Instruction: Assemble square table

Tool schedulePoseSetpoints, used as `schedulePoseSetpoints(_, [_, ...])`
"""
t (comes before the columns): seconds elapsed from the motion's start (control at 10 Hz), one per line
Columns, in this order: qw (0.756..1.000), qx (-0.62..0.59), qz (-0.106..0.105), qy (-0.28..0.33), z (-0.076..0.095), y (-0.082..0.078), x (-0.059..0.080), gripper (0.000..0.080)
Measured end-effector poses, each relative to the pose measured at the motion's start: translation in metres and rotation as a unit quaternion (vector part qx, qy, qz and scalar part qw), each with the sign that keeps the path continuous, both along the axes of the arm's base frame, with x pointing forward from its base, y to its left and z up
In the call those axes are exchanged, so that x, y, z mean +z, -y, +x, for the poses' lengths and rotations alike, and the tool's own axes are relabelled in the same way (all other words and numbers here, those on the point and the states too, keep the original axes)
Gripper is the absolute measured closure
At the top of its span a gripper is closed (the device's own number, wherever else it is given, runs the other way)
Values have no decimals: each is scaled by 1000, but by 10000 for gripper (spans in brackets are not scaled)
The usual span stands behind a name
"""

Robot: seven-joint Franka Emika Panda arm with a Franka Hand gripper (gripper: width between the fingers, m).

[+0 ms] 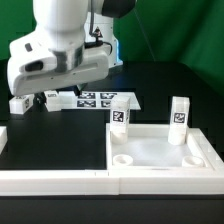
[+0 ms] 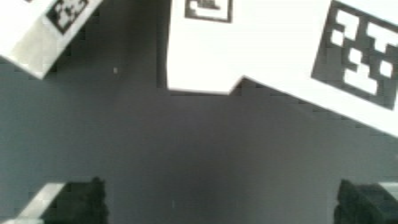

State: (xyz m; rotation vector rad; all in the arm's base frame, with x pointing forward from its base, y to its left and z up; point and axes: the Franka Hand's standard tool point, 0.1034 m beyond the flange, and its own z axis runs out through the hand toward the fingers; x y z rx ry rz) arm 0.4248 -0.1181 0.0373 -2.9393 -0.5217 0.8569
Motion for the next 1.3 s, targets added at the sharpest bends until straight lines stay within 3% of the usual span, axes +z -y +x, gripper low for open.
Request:
schedulePoseSetpoints(0.4, [996, 13, -4, -85, -13, -11, -11, 150])
schedulePoseSetpoints(0.6, [996, 15, -3, -85, -13, -11, -13, 150])
schedulePoseSetpoints(0.7, [996, 14, -7, -93, -21, -4, -15, 150])
schedulePoseSetpoints(0.8, [994, 30, -26, -104, -31, 8, -13, 150])
schedulePoseSetpoints(0.9, [992, 40, -56, -107, -39, 14, -8, 150])
schedulePoseSetpoints(1.3, [993, 47, -50, -101, -43, 10, -11, 150])
